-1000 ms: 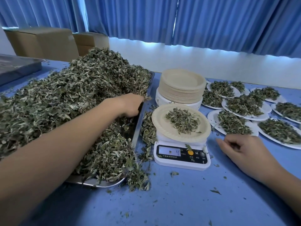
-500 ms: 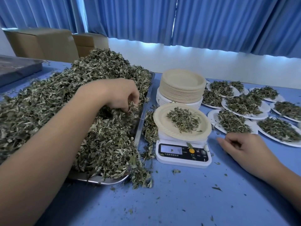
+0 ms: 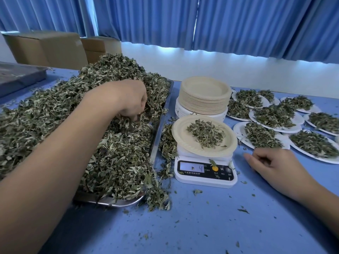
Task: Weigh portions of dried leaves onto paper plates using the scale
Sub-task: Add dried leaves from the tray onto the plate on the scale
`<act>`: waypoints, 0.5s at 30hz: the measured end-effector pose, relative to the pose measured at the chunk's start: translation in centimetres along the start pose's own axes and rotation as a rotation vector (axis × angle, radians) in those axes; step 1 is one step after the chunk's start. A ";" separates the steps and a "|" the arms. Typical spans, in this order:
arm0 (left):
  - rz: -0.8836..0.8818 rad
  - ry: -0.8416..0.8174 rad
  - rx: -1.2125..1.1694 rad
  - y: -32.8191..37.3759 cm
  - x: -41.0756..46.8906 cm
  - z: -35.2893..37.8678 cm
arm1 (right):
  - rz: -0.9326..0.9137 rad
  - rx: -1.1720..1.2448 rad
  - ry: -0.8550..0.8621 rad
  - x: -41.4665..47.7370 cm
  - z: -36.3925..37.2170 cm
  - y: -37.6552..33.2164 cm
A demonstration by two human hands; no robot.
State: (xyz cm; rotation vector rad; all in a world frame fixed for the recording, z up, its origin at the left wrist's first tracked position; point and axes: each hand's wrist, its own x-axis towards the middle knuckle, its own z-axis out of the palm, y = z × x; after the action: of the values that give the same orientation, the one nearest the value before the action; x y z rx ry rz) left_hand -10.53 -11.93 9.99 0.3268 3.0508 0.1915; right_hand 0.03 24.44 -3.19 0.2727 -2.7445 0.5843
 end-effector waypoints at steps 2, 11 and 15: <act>0.015 0.047 -0.089 0.3 0.0 -0.2 | -0.003 0.002 0.004 0.0 0.0 0.0; 0.369 0.022 -0.678 5.6 -1.1 3.4 | 0.014 -0.005 -0.011 -0.1 -0.3 -0.6; 0.421 0.023 -0.578 5.7 -0.4 3.9 | 0.025 -0.005 -0.027 -0.2 -0.5 -0.9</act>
State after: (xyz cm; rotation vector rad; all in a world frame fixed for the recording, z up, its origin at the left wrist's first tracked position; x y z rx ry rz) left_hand -8.61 -6.05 6.90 0.9014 2.7311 1.0648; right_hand 0.56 23.90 -2.52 0.2473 -2.7788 0.5842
